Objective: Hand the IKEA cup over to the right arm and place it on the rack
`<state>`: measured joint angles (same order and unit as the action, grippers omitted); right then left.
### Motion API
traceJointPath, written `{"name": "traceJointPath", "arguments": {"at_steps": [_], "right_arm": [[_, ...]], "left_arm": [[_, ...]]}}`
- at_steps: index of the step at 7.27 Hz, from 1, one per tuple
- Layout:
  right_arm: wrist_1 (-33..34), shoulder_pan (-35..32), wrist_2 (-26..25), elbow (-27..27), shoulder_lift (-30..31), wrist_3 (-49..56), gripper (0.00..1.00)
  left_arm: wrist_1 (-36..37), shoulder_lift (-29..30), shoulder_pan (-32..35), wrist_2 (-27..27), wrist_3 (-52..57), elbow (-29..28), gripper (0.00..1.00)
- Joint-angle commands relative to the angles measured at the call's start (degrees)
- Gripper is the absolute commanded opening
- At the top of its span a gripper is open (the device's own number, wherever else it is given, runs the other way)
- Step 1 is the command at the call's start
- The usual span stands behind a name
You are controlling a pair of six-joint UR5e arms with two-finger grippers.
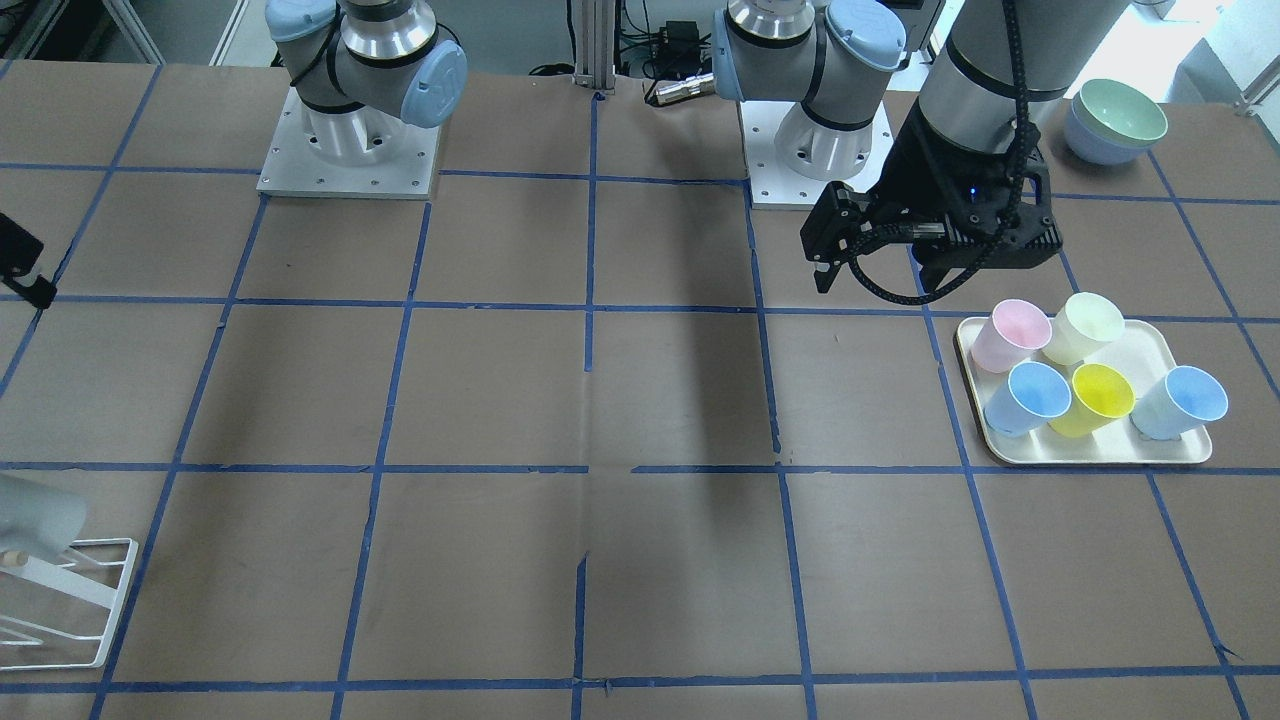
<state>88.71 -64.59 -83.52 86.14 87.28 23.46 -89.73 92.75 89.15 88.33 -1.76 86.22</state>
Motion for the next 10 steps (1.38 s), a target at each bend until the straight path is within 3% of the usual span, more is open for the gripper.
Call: {"name": "traceJointPath", "arguments": {"at_steps": [1, 4, 7, 10], "right_arm": [[-4.0, -7.3, -1.8, 0.7, 4.8, -8.8, 1.0], [-11.1, -15.1, -1.8, 1.7, 10.9, -16.8, 1.0], [-6.6, -25.3, -5.9, 2.1, 7.6, -25.3, 1.0], [-6.2, -25.9, -6.2, 5.1, 7.7, -26.0, 1.0]], "left_arm": [[-0.2, 0.0, -0.1, 0.1, 0.0, 0.1, 1.0], [0.0, -0.1, -0.3, 0.0, 0.3, 0.1, 1.0], [0.0, -0.1, -0.3, 0.0, 0.3, 0.1, 1.0], [0.2, 0.1, -0.2, -0.1, 0.2, -0.1, 1.0]]}}
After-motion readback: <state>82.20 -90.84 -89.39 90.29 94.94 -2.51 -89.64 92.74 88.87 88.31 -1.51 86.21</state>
